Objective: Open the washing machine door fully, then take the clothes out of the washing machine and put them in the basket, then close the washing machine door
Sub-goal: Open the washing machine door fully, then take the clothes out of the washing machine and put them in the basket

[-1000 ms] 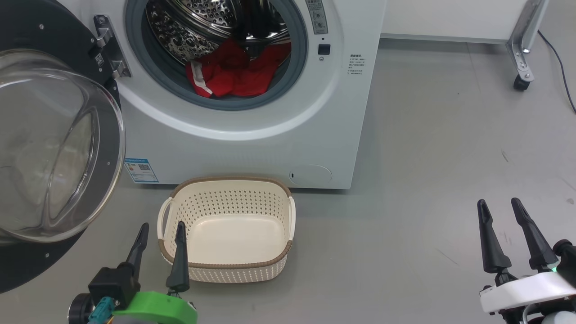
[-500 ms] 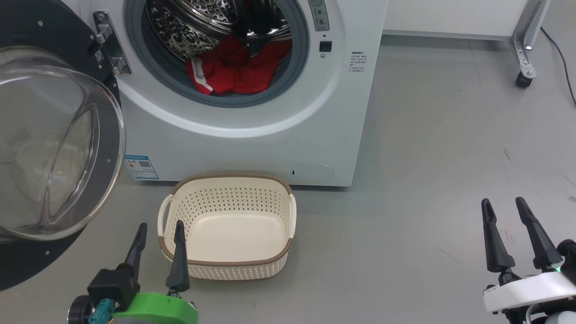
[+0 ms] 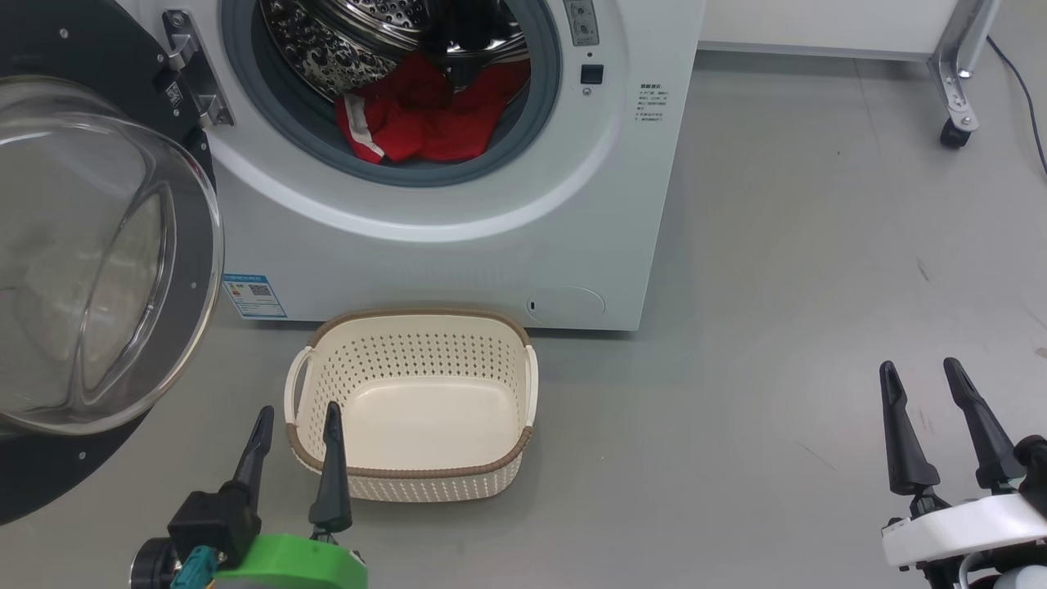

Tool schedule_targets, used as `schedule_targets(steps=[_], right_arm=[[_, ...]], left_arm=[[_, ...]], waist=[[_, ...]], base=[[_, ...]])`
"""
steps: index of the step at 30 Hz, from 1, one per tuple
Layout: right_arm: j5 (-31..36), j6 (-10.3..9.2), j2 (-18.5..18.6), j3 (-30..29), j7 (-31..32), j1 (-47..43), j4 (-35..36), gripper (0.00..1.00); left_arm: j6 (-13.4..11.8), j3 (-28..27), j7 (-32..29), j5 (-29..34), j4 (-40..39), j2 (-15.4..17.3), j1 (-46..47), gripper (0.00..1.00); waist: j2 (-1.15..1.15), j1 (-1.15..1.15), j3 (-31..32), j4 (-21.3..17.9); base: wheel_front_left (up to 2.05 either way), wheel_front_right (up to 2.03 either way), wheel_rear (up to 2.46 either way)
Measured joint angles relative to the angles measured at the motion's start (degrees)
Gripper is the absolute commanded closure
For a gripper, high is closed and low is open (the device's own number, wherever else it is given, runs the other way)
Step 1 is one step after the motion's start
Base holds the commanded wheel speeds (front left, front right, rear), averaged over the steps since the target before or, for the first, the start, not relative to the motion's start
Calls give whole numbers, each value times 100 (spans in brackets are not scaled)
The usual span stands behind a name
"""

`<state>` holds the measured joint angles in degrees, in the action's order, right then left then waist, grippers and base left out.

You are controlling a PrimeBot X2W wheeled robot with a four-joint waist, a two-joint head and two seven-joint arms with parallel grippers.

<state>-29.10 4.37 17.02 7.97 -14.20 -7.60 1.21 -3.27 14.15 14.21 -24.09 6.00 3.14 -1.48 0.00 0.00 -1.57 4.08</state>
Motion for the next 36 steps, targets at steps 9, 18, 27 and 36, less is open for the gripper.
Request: schedule_targets(steps=[9,18,27,36], right_arm=[[5,-8,-33,-15,0,0,-34,0],[5,-4,-35,-18,0,1,-63,0],[5,3,-65,-23,0,2,-81,0],[5,9,-80,-40,0,2,-112,0]], left_arm=[[-5,44,0,66,-2,-2,1,0],[-48,69,1,65,-2,-7,1,0],[2,172,5,30,-100,-14,1,0],[2,171,5,30,-107,-19,1,0]], waist=[[0,0,-28,-36],[0,0,-43,-57],[0,0,-91,-67],[0,0,-101,-69]], base=[[0,0,0],[0,0,0],[4,-4,0],[37,-37,0]])
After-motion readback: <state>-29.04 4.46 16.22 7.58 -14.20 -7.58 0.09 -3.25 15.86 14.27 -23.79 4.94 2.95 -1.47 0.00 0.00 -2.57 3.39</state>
